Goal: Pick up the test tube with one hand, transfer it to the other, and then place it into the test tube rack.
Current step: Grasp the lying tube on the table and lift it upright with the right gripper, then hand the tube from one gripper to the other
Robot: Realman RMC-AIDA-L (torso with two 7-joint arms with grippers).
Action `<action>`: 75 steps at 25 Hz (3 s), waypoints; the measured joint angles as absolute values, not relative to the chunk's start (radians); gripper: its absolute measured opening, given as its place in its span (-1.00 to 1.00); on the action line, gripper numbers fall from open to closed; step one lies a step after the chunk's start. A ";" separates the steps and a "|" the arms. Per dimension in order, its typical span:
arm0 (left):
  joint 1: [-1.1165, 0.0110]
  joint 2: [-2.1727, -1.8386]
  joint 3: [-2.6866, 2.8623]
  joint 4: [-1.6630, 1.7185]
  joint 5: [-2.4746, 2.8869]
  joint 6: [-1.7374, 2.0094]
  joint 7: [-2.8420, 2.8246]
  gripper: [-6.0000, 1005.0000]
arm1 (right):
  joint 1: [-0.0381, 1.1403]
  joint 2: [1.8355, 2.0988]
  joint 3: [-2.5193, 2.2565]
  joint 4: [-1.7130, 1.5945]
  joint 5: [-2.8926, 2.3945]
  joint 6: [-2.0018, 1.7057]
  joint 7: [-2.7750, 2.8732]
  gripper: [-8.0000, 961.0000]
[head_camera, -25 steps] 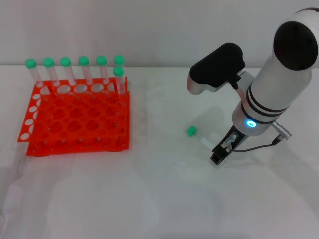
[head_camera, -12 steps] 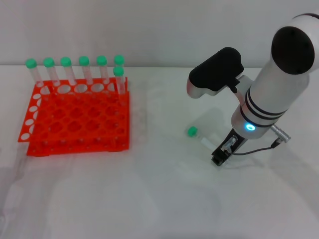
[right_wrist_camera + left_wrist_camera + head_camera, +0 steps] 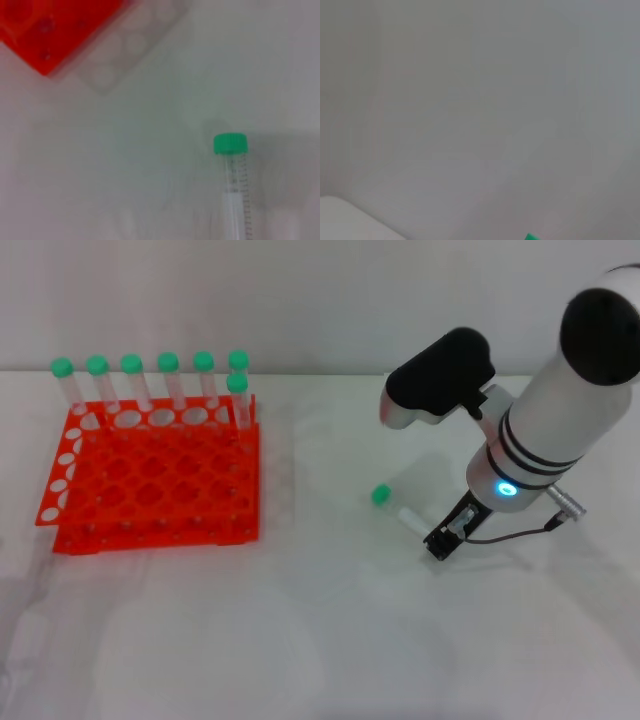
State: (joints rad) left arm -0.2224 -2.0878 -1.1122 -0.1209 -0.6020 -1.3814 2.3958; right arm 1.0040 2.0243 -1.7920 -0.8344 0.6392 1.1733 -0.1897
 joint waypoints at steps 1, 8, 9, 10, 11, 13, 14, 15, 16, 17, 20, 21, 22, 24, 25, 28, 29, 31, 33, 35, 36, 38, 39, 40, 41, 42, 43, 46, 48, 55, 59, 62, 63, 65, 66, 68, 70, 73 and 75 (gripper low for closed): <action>-0.222 -2.087 -1.112 -0.120 -0.602 -1.380 2.388 0.40 | 0.993 2.023 -1.776 -0.848 0.639 1.174 -0.200 -0.62; -0.221 -2.082 -1.112 -0.120 -0.559 -1.414 2.374 0.40 | 0.738 2.020 -1.572 -1.177 0.735 1.118 -0.389 -0.62; -0.222 -2.081 -1.112 -0.120 -0.548 -1.423 2.371 0.40 | 0.656 2.019 -1.536 -1.249 0.816 1.072 -0.461 -0.62; -0.225 -2.079 -1.112 -0.120 -0.528 -1.433 2.366 0.40 | 0.630 2.019 -1.528 -1.268 0.850 1.054 -0.490 -0.62; -0.230 -2.077 -1.112 -0.120 -0.510 -1.438 2.357 0.40 | 0.574 2.017 -1.512 -1.300 0.925 1.019 -0.553 -0.62; -0.241 -2.072 -1.112 -0.119 -0.476 -1.446 2.345 0.40 | 0.473 2.016 -1.493 -1.335 1.082 0.945 -0.702 -0.62; -0.249 -2.070 -1.112 -0.117 -0.457 -1.452 2.340 0.40 | 0.433 2.016 -1.490 -1.340 1.158 0.915 -0.778 -0.62; -0.254 -2.070 -1.112 -0.115 -0.446 -1.460 2.339 0.40 | 0.392 2.016 -1.488 -1.336 1.251 0.883 -0.865 -0.62; -0.260 -2.069 -1.112 -0.113 -0.426 -1.473 2.339 0.40 | 0.357 2.017 -1.487 -1.321 1.349 0.856 -0.957 -0.62; -0.262 -2.069 -1.112 -0.113 -0.412 -1.486 2.340 0.40 | 0.325 2.016 -1.486 -1.302 1.452 0.835 -1.050 -0.62; -0.267 -2.067 -1.112 -0.117 -0.374 -1.527 2.344 0.40 | 0.274 2.015 -1.485 -1.195 1.712 0.837 -1.335 -0.62; -0.270 -2.065 -1.112 -0.117 -0.362 -1.538 2.345 0.40 | 0.265 2.014 -1.484 -1.129 1.837 0.861 -1.458 -0.62; -0.274 -2.063 -1.112 -0.117 -0.340 -1.553 2.347 0.40 | 0.263 2.013 -1.484 -1.078 1.914 0.884 -1.545 -0.62; -0.288 -2.056 -1.112 -0.116 -0.289 -1.583 2.351 0.40 | 0.276 2.014 -1.483 -0.929 2.077 0.957 -1.725 -0.62; -0.301 -2.048 -1.112 -0.114 -0.247 -1.605 2.353 0.40 | 0.283 2.014 -1.484 -0.865 2.144 0.994 -1.802 -0.62; -0.341 -2.032 -1.112 -0.114 -0.136 -1.647 2.353 0.40 | 0.320 2.022 -1.495 -0.652 2.322 1.142 -2.068 -0.62; -0.349 -2.030 -1.112 -0.115 -0.113 -1.652 2.353 0.40 | 0.335 2.024 -1.502 -0.580 2.373 1.203 -2.175 -0.62; -0.373 -2.029 -1.112 -0.120 -0.056 -1.662 2.352 0.40 | 0.364 2.027 -1.537 -0.447 2.457 1.317 -2.371 -0.62; -0.400 -2.029 -1.112 -0.123 -0.006 -1.665 2.350 0.40 | 0.377 2.028 -1.591 -0.378 2.511 1.372 -2.488 -0.62; -0.424 -2.032 -1.112 -0.123 0.035 -1.666 2.349 0.40 | 0.375 2.028 -1.643 -0.369 2.531 1.380 -2.545 -0.62; -0.441 -2.036 -1.112 -0.125 0.062 -1.666 2.348 0.40 | 0.373 2.028 -1.659 -0.371 2.533 1.380 -2.559 -0.62; -0.468 -2.045 -1.112 -0.135 0.113 -1.660 2.346 0.40 | 0.373 2.028 -1.691 -0.371 2.535 1.379 -2.577 -0.62; -0.483 -2.053 -1.112 -0.148 0.147 -1.647 2.345 0.39 | 0.374 2.028 -1.699 -0.370 2.535 1.379 -2.579 -0.62; -0.491 -2.057 -1.112 -0.156 0.168 -1.637 2.345 0.37 | 0.376 2.028 -1.710 -0.369 2.536 1.378 -2.581 -0.62; -0.502 -2.063 -1.112 -0.170 0.191 -1.622 2.344 0.36 | 0.378 2.028 -1.717 -0.368 2.537 1.376 -2.583 -0.62; -0.508 -2.066 -1.112 -0.182 0.211 -1.608 2.343 0.35 | 0.379 2.028 -1.724 -0.369 2.538 1.373 -2.583 -0.62; -0.516 -2.071 -1.112 -0.204 0.240 -1.580 2.342 0.33 | 0.379 2.028 -1.730 -0.370 2.539 1.370 -2.584 -0.62; -0.519 -2.076 -1.112 -0.266 0.289 -1.506 2.337 0.29 | 0.379 2.028 -1.749 -0.373 2.540 1.365 -2.584 -0.62; -0.517 -2.078 -1.112 -0.299 0.301 -1.470 2.333 0.27 | 0.379 2.028 -1.755 -0.373 2.540 1.365 -2.584 -0.62; -0.516 -2.081 -1.097 -0.361 0.306 -1.382 2.328 0.17 | 0.378 2.028 -1.782 -0.373 2.543 1.363 -2.584 -0.62; -0.515 -2.082 -1.089 -0.395 0.307 -1.340 2.330 0.12 | 0.378 2.028 -1.783 -0.373 2.544 1.357 -2.584 -0.62; -0.514 -2.082 -1.088 -0.411 0.307 -1.311 2.330 0.08 | 0.378 2.028 -1.778 -0.369 2.544 1.356 -2.585 -0.62; -0.514 -2.082 -1.088 -0.413 0.306 -1.308 2.330 0.06 | 0.378 2.028 -1.777 -0.367 2.544 1.355 -2.585 -0.62; -0.514 -2.082 -1.088 -0.416 0.302 -1.301 2.332 -0.11 | 0.379 2.028 -1.775 -0.365 2.544 1.349 -2.586 -0.62; -0.513 -2.082 -1.089 -0.416 0.301 -1.299 2.334 -0.19 | 0.379 2.028 -1.775 -0.366 2.545 1.344 -2.586 -0.62; -0.513 -2.082 -1.091 -0.416 0.301 -1.299 2.335 -0.36 | 0.380 2.028 -1.775 -0.368 2.545 1.332 -2.587 -0.62; -0.513 -2.083 -1.094 -0.416 0.301 -1.298 2.335 -0.50 | 0.380 2.028 -1.774 -0.368 2.546 1.327 -2.587 -0.62; -0.513 -2.083 -1.096 -0.417 0.296 -1.298 2.333 -0.57 | 0.381 2.027 -1.772 -0.367 2.546 1.324 -2.587 -0.62; -0.513 -2.083 -1.097 -0.418 0.285 -1.298 2.333 -0.57 | 0.381 2.023 -1.761 -0.364 2.544 1.319 -2.586 -0.62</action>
